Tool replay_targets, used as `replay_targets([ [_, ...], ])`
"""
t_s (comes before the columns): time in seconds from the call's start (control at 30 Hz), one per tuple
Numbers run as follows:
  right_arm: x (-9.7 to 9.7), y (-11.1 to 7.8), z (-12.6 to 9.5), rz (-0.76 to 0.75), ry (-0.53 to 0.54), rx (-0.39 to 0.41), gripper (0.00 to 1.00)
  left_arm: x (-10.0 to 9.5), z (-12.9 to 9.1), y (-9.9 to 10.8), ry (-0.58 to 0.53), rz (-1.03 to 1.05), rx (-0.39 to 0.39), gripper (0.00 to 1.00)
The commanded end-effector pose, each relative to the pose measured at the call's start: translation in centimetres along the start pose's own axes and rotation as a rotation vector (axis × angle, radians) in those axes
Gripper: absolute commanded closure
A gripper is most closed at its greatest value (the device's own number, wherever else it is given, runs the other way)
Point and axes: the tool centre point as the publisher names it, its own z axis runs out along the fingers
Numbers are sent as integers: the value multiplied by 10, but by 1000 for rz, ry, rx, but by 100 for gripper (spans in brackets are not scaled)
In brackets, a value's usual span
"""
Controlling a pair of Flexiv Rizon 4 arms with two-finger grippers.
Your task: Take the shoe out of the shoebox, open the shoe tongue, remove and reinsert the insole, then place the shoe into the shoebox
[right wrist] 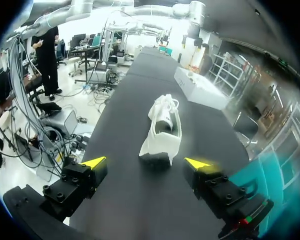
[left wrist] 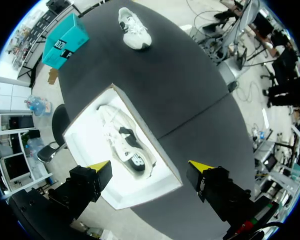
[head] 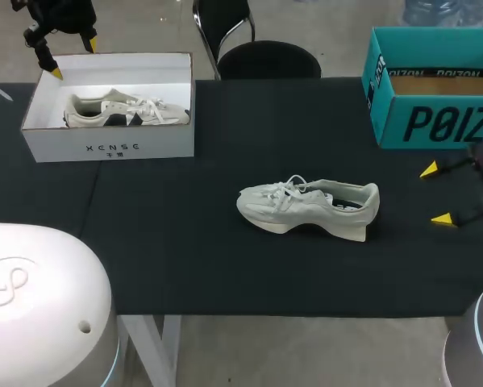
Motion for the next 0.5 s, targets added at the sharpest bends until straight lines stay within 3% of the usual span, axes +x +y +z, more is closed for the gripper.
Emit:
replay_targets([
  [0.03,-15,-13,13,-1,37,-100,0,1,0,0,0,0,-2,0],
  [0.17,-20,-20,24,27,12,-163,0,1,0,0,0,0,-2,0],
  [0.2,-21,-20,27,25,10,-203,0,1,0,0,0,0,-2,0],
  [0.23,-22,-21,31,8,-17,-295,0,1,0,0,0,0,-2,0],
  [0.33,-20,-31,38,25,-55,-381,0,1,0,0,0,0,-2,0],
  [0.5,-14,-33,49,58,-90,-412,0,1,0,0,0,0,-2,0],
])
